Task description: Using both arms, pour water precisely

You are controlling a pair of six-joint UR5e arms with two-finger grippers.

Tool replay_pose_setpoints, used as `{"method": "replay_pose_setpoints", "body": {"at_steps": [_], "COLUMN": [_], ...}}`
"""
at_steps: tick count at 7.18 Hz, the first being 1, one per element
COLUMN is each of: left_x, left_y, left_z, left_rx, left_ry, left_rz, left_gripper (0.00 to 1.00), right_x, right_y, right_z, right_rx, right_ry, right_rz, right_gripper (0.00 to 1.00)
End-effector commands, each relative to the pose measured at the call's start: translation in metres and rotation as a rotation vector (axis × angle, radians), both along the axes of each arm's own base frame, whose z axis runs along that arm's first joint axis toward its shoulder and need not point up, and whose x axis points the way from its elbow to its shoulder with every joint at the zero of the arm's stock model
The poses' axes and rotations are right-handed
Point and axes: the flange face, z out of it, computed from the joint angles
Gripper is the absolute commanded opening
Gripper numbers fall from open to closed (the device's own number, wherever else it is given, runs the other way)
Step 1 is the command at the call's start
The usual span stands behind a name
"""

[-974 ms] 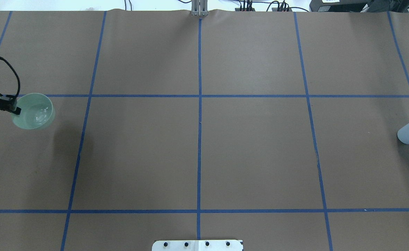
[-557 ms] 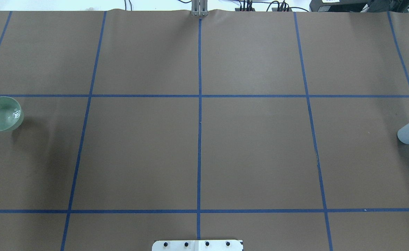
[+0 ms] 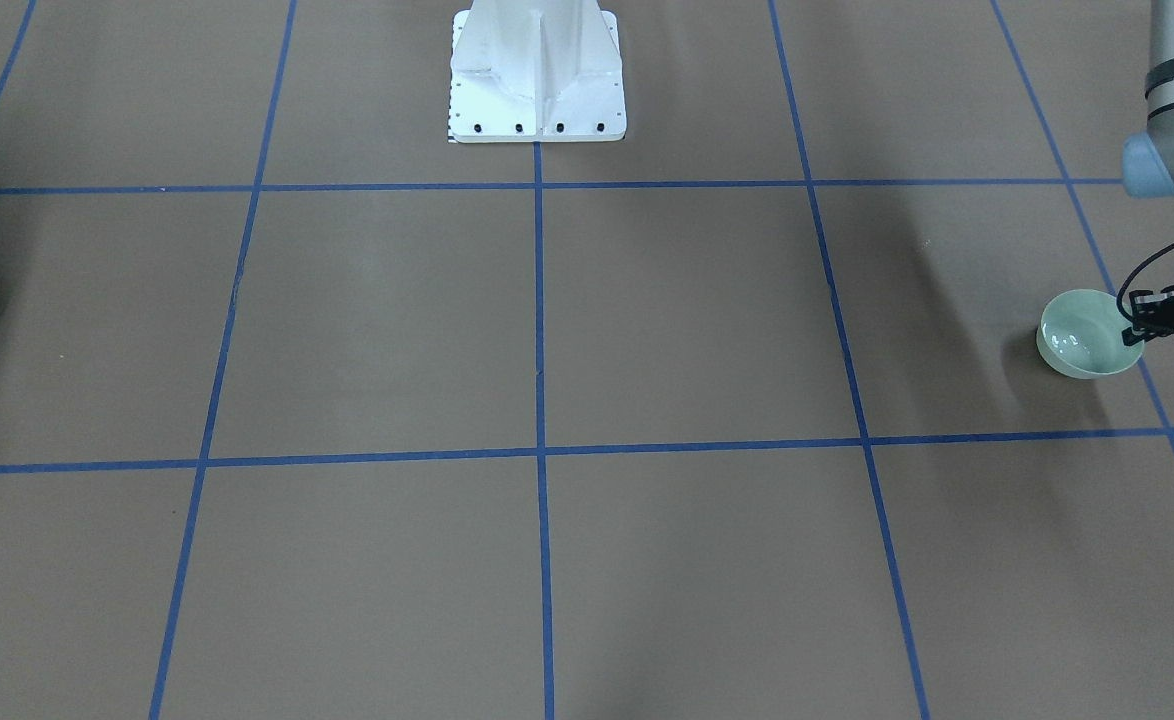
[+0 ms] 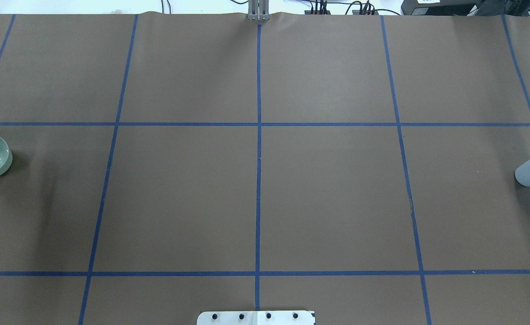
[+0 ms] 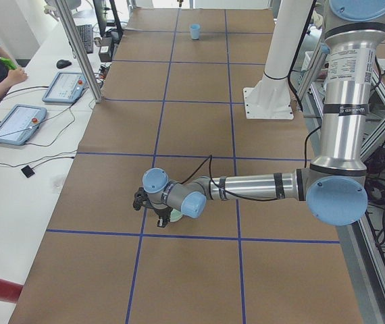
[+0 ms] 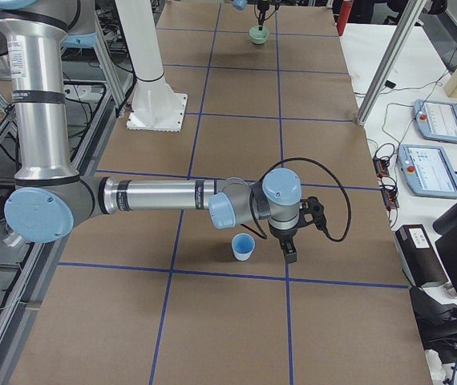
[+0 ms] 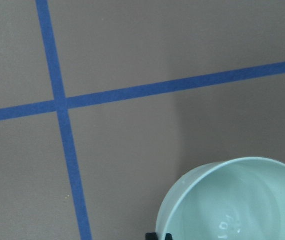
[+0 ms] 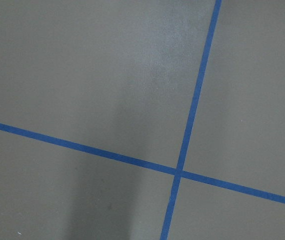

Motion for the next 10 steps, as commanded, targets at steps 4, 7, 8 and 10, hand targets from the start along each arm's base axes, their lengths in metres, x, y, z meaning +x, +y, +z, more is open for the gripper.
{"method": "replay_pose_setpoints", "body": {"at_steps": [4,7,8,10], "left_x": [-0.032,-0.040,-0.051,-0.117], "left_y": [-0.018,-0.043,-0.043,-0.062], "left_z": [-0.027,-0.138,-0.149,-0.162], "left_rx": [0.060,0.007,0.023,0.049], "left_ry": [0.023,-0.008,-0.011,-0.042], "left_rz": [-0.069,-0.092,-0.086,-0.058], "left_gripper": [1.00,1.00,1.00,1.00], "right_x": [0.000,0.001,0.001,0.001], "right_y": [0.000,0.010,0.012,0.008], "right_z": [-0.001,0.009,0.008,0.005], "right_rx": [0.003,-0.006,-0.016,-0.092], "right_ry": [-0.004,0.010,0.006,-0.018], "right_rz": [-0.002,-0.005,0.008,0.076], "right_gripper": [0.99,0.99,0.99,0.99]}}
